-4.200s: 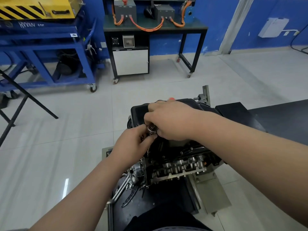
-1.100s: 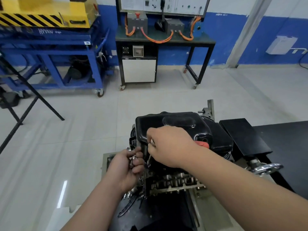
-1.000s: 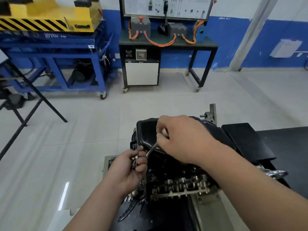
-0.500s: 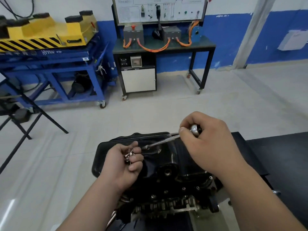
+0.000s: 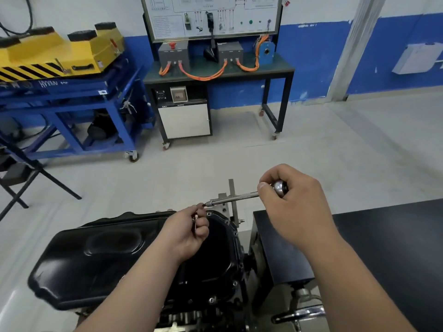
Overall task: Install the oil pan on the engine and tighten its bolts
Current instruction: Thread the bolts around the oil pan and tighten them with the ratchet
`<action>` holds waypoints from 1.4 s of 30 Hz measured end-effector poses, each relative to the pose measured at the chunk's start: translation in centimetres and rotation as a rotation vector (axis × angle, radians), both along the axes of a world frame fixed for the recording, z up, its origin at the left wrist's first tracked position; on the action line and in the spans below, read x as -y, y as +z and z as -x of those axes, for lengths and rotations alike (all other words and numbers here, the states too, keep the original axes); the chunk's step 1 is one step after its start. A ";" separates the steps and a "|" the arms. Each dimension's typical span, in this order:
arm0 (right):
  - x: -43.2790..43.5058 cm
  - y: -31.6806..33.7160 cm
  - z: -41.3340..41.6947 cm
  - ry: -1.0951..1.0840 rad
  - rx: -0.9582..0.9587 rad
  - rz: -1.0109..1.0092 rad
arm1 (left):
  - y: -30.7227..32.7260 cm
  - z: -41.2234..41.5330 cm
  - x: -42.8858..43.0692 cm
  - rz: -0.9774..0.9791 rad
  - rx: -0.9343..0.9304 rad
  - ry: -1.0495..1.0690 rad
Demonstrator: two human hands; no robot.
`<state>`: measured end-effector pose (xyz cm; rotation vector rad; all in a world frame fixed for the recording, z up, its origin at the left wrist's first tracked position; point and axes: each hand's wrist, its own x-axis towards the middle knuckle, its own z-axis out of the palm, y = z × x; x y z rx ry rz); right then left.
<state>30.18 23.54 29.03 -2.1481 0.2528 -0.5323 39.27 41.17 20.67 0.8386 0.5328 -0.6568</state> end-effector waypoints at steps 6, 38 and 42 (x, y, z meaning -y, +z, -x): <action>2.5 -0.8 -0.1 -0.010 -0.057 -0.017 | -2.0 0.1 2.9 -0.117 -0.005 -0.055; 5.2 -2.0 -1.9 0.007 -0.152 -0.038 | -5.6 -1.8 4.3 0.010 -0.027 0.022; 5.2 -2.1 -1.8 0.009 -0.151 -0.042 | -6.2 -2.1 4.2 -0.003 -0.065 0.049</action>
